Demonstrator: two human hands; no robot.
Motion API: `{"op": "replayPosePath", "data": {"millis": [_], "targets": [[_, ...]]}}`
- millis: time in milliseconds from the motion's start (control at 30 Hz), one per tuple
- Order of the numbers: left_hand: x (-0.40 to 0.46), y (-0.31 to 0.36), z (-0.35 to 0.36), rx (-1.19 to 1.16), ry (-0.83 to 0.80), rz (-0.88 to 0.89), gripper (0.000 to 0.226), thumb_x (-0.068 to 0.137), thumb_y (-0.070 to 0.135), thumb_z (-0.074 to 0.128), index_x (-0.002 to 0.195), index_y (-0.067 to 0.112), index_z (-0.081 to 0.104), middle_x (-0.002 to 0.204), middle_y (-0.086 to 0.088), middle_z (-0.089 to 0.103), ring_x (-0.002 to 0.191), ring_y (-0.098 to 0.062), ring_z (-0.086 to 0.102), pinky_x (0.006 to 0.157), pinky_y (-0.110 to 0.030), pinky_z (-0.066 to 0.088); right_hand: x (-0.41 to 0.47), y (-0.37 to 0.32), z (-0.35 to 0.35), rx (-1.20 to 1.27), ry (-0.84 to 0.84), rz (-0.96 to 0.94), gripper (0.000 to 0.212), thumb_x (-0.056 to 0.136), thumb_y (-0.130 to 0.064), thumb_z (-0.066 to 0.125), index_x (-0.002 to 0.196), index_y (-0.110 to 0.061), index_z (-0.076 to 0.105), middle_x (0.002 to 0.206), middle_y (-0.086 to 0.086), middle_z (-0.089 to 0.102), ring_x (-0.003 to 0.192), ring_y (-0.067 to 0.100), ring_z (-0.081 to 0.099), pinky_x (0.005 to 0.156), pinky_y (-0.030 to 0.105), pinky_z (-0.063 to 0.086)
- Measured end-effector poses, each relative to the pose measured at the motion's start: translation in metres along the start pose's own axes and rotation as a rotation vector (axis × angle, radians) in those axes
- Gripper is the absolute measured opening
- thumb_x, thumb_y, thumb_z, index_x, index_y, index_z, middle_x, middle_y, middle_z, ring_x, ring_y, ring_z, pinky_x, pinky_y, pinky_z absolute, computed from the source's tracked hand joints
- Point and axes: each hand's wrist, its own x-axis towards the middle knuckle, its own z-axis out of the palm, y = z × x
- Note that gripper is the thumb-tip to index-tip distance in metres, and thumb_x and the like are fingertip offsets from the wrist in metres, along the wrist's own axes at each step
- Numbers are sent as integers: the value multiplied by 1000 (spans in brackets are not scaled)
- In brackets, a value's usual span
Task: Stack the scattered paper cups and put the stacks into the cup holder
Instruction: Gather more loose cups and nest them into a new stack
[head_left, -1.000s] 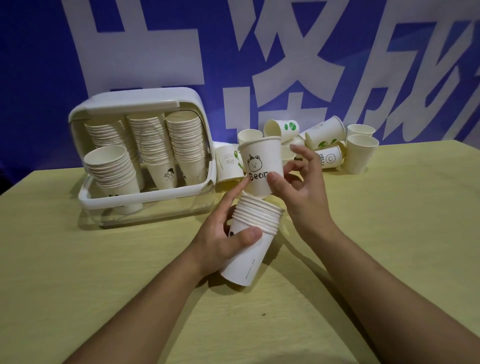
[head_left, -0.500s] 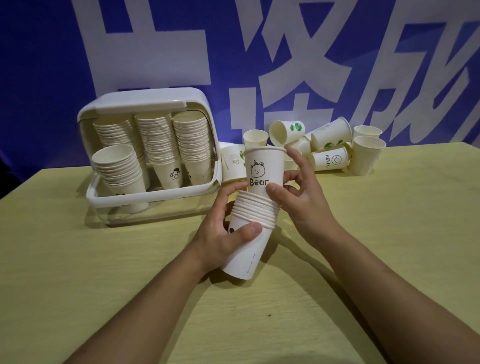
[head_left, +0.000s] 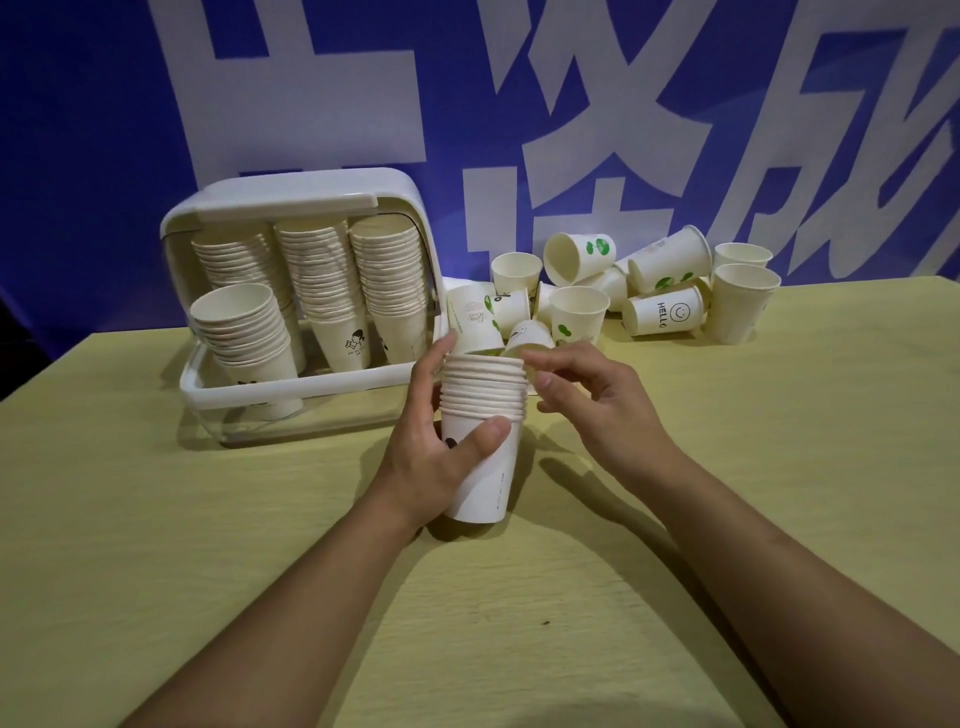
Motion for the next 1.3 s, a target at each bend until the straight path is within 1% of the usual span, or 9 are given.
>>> {"op": "replayPosePath", "data": {"millis": [167,267,433,700,800,900,967,1100,1300], "targets": [[2,1,2,24,37,-17,71,63,58,75,126,63,43,122,3,66,100,-13,70,84,-42,61,4,5,-3,-225,191,-50,33,91,-19,71,118,-37,65,115,-7,57,100,7,58,81,22,52],[3,3,4,25,30,-5,74,64,59,74,131,58,42,125,5,64,98,-3,68,77,-20,55,32,23,-16,-454,413,63,54,89,-22,74,136,-35,50,126,-5,48,116,13,50,97,26,43],[2,2,3,24,31,25,76,66,58,73,134,56,41,128,5,62,103,-2,65,76,-14,53,80,51,-31,-582,375,200,75,85,-27,79,147,-28,37,144,6,44,133,26,43,108,43,39],[5,1,-1,-34,60,34,79,66,57,73,138,57,40,131,17,59,107,0,64,77,-14,53,97,61,-37,-380,370,210,82,84,-23,80,149,-30,32,138,-1,55,117,17,57,99,45,53],[5,3,-1,-13,54,33,76,65,59,72,132,67,38,133,17,58,107,5,61,76,-10,51,87,48,-41,-276,451,134,80,86,-22,78,150,-30,29,136,0,51,117,16,59,90,28,56],[2,6,1,29,12,31,80,64,61,73,132,75,32,126,41,54,112,17,55,83,-7,48,67,21,-38,-170,537,45,76,89,-22,74,148,-31,28,128,-1,52,97,4,63,66,10,51],[0,9,2,78,-24,40,84,64,62,73,135,76,28,122,50,50,114,21,51,88,-9,46,50,6,-33,-59,560,-18,68,91,-22,73,142,-34,31,121,-4,53,95,1,63,68,12,52],[-5,12,4,130,-74,75,91,64,63,73,141,72,25,134,38,49,123,15,49,100,-18,44,26,-13,-18,92,545,-85,52,91,-28,72,131,-38,40,124,0,57,107,12,65,80,27,59],[-8,19,5,197,-231,90,100,64,67,72,142,75,10,137,38,46,122,12,52,97,-21,47,9,-27,6,172,375,-103,53,88,-31,72,131,-35,43,122,-4,57,100,-3,65,75,20,56]]}}
